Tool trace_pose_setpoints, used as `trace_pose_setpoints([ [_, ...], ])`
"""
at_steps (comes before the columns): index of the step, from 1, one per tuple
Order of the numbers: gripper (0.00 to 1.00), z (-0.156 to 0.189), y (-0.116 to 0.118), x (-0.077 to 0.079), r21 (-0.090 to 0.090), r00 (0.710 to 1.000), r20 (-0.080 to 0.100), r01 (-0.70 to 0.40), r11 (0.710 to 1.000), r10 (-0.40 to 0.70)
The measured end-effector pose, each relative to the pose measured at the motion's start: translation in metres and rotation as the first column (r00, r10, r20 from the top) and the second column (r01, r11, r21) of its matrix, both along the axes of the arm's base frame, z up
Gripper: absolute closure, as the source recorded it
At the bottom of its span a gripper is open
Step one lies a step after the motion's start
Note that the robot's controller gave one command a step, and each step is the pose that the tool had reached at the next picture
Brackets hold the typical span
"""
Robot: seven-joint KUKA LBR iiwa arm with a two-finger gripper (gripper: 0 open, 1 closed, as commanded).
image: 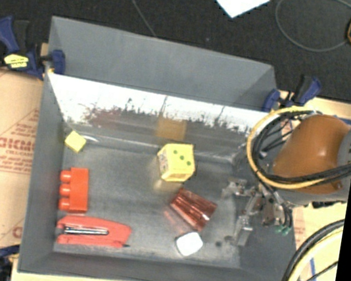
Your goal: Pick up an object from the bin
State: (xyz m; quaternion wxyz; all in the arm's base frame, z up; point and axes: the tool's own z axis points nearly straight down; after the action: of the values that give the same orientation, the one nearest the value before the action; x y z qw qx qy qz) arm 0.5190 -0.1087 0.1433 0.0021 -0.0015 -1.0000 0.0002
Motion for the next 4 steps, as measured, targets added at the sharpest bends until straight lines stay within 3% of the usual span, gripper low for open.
trace_pose_setpoints([
  [1, 0.0, 0.003, 0.001, 0.003, -0.001, 1.0, 0.008, -0.003, 1.0, 0.003],
  [2, 0.0, -0.071, 0.049, 0.04, 0.0, 1.0, 0.009, 0.005, 1.0, -0.005],
  [3, 0.0, -0.022, 0.064, 0.033, -0.001, 0.955, 0.025, 0.295, 0.956, -0.295],
  [4, 0.0, -0.062, 0.048, 0.044, -0.002, 0.999, 0.02, 0.03, 1.0, -0.03],
])
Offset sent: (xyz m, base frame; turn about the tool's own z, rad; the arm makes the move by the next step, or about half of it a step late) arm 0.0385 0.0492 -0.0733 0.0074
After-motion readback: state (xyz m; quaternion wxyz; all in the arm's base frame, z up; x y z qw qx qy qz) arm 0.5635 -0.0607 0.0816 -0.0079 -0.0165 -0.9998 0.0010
